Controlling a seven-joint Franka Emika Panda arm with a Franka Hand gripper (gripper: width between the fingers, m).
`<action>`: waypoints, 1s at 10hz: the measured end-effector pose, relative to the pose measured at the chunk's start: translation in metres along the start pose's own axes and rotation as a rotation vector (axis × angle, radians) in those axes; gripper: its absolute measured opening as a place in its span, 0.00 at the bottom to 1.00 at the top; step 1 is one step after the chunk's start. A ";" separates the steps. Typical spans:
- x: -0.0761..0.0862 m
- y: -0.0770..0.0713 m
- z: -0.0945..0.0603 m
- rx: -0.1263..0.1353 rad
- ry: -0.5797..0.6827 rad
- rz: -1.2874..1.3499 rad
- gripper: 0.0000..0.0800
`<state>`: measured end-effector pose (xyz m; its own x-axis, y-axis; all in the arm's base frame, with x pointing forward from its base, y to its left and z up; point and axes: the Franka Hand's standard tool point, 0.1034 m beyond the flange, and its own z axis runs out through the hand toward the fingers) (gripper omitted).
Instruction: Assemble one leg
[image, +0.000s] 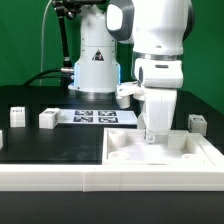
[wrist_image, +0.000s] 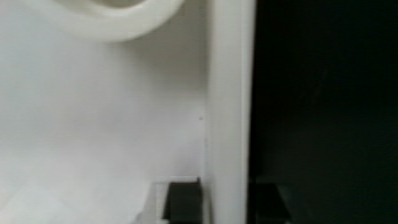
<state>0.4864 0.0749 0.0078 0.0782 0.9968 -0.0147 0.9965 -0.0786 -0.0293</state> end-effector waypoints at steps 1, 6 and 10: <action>0.000 0.000 0.000 0.000 0.000 0.000 0.34; 0.000 0.000 0.000 0.000 0.000 0.000 0.79; 0.008 0.000 -0.028 -0.014 -0.019 0.029 0.81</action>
Offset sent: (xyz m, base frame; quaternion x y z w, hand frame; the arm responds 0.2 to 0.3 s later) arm 0.0000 0.0000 0.0000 0.0000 0.0000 0.0000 1.0000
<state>0.4879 0.0836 0.0360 0.1070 0.9937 -0.0342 0.9941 -0.1076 -0.0151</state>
